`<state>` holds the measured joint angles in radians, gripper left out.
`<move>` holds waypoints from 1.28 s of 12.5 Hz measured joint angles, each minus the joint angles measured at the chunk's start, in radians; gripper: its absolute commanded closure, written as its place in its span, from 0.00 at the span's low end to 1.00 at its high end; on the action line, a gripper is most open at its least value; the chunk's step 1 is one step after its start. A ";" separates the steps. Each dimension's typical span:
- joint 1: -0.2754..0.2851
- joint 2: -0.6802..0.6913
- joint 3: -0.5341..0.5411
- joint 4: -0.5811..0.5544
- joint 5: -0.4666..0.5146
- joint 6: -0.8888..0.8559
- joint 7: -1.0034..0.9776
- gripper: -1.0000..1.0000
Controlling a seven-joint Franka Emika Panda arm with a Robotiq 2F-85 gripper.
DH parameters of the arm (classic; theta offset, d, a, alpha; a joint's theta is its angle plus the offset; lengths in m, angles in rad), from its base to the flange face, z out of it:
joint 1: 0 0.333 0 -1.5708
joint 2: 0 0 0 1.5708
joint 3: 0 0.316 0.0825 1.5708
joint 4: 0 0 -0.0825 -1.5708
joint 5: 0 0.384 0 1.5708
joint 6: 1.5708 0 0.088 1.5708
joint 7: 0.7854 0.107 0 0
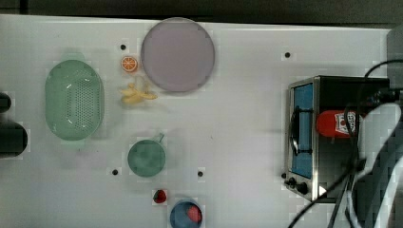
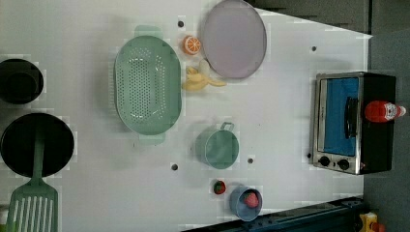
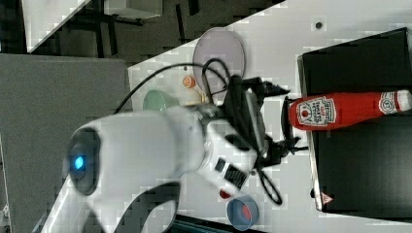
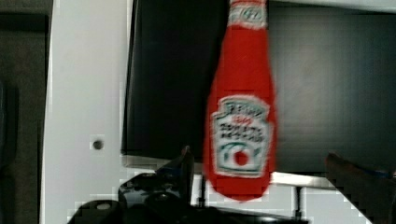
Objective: Pick Ketchup from oven and place it on table.
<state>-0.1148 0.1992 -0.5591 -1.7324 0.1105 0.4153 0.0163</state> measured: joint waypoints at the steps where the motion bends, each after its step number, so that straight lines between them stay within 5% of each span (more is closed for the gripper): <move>1: 0.000 0.036 -0.002 0.006 0.028 0.020 0.000 0.00; 11: -0.023 0.240 0.017 -0.004 0.119 0.066 0.008 0.00; 12: -0.025 0.239 0.016 -0.006 0.130 0.063 0.010 0.04; 15: -0.027 0.234 0.002 -0.023 0.117 0.076 0.011 0.37; 16: -0.033 0.234 0.002 -0.021 0.120 0.091 0.010 0.37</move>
<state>-0.1479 0.4331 -0.5571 -1.7539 0.2306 0.5063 0.0260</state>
